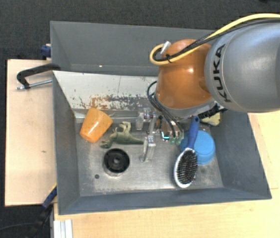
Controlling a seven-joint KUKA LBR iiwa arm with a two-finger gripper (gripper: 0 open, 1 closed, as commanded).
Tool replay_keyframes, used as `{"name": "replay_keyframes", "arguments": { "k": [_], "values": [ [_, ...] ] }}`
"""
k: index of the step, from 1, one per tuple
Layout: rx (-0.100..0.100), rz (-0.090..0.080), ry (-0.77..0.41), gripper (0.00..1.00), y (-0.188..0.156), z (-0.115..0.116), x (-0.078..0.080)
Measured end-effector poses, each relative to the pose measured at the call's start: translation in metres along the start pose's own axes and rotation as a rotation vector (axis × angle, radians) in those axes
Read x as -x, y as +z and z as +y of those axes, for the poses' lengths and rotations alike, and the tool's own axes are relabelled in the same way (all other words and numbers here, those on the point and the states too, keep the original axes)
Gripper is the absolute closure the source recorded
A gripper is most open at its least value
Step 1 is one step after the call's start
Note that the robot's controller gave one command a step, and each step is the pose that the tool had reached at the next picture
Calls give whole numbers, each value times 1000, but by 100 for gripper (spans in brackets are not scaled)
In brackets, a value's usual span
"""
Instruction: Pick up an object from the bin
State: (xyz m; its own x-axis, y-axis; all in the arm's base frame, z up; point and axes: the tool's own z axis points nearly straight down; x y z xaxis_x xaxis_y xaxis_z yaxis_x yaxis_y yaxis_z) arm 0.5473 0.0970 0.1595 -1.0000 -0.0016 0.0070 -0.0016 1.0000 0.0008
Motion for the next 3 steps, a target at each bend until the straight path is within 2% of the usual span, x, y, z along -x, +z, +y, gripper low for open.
{"name": "replay_keyframes", "arguments": {
  "k": [1, 2, 3],
  "values": [
    [0, -1, -138, 0, 90, 74, -11],
    [2, -10, -132, 100, 82, 72, -7],
    [-2, -19, -393, 100, 24, 41, 16]
  ]
}}
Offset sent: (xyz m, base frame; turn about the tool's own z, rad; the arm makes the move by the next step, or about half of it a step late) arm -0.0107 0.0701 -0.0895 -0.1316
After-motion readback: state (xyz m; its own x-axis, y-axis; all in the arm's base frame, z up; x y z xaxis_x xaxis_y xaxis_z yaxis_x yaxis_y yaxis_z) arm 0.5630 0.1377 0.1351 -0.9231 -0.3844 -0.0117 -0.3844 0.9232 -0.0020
